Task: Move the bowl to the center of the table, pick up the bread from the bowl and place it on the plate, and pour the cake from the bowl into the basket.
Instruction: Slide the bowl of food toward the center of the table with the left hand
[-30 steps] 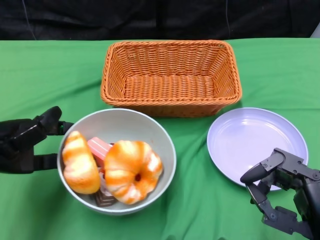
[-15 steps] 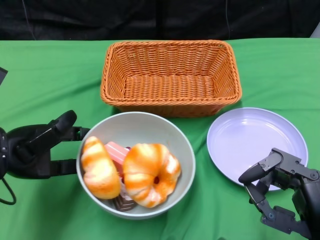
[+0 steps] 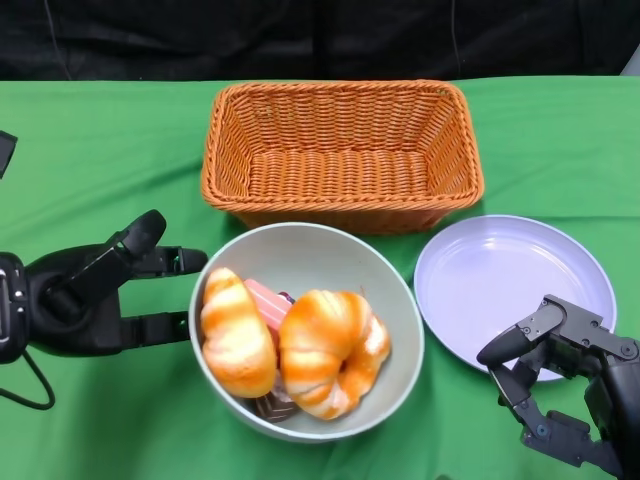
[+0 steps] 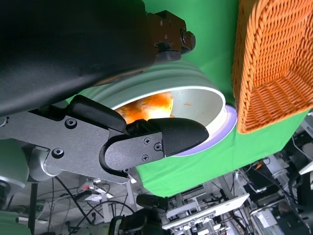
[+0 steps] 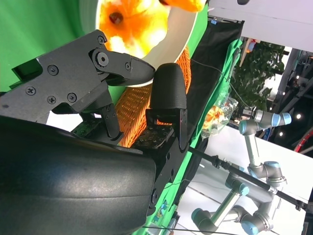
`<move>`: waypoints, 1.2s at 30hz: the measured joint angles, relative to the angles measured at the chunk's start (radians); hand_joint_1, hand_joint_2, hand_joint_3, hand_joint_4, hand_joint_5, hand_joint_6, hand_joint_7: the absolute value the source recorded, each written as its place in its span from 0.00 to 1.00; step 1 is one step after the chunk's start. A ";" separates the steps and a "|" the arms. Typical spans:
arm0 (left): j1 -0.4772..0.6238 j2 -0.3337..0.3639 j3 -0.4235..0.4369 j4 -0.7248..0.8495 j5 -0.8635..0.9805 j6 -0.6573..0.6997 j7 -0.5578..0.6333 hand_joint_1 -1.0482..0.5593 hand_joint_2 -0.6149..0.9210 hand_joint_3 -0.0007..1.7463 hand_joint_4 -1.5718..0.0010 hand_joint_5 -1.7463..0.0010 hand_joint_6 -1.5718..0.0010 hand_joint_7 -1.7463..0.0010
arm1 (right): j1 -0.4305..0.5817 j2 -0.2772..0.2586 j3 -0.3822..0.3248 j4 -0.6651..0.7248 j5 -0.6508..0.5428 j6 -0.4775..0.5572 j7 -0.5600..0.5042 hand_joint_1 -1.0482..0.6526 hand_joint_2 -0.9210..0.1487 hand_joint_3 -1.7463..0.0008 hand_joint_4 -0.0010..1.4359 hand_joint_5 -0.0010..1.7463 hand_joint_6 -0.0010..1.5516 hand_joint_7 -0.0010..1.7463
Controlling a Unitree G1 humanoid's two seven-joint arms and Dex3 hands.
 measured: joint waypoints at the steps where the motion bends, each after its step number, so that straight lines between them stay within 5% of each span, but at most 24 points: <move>1: 0.000 -0.004 0.000 -0.006 -0.004 0.003 0.004 0.19 1.00 0.36 1.00 1.00 1.00 1.00 | 0.000 0.000 0.000 0.000 0.000 0.000 0.000 0.46 0.26 0.57 0.55 0.88 0.49 0.71; 17: 0.033 -0.049 0.018 -0.060 -0.045 0.017 0.088 0.22 1.00 0.38 1.00 1.00 1.00 1.00 | -0.004 0.000 -0.001 0.000 0.000 -0.001 0.000 0.46 0.28 0.55 0.55 0.88 0.49 0.71; 36: 0.114 0.028 -0.055 -0.184 0.116 -0.301 0.191 0.31 1.00 0.28 0.94 0.97 0.92 0.98 | -0.006 -0.003 -0.009 0.024 0.006 -0.023 0.000 0.46 0.27 0.57 0.55 0.88 0.49 0.70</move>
